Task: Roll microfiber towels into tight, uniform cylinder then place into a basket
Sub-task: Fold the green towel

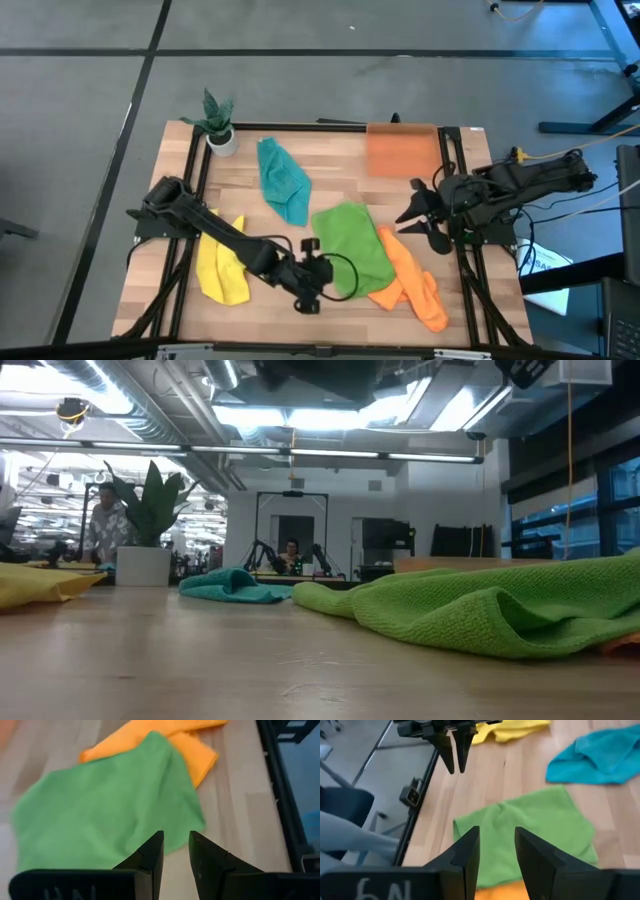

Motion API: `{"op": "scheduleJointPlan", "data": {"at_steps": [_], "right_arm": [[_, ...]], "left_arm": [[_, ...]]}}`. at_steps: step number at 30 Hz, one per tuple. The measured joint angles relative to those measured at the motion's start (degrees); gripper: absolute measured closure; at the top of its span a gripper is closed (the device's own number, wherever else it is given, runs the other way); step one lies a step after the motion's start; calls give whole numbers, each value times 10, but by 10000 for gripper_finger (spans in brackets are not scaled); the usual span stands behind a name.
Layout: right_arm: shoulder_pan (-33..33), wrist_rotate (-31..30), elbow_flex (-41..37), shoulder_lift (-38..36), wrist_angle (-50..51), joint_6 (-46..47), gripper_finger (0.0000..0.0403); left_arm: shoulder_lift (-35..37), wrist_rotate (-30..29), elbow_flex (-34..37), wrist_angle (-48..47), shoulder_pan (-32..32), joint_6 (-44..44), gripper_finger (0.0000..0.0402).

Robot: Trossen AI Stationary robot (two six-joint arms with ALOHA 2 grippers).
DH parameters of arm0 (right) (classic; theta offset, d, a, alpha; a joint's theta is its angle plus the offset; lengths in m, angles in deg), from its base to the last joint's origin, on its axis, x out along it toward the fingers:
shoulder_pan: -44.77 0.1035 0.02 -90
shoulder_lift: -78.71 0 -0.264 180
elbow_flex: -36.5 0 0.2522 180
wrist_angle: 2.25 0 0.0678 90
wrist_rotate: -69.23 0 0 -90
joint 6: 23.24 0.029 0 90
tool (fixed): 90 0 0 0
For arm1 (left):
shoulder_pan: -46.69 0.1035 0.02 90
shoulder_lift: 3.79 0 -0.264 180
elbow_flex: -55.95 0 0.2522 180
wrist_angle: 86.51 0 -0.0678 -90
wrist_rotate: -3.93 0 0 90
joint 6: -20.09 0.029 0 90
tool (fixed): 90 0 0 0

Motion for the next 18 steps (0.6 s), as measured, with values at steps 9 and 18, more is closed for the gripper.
{"op": "scheduleJointPlan", "data": {"at_steps": [9,18], "right_arm": [[0,7,9,0,20,-14,279],[0,7,9,0,11,11,279]], "left_arm": [[-32,14,0,22,3,-102,319],[-42,100,-1,25,24,-105,310]]}}
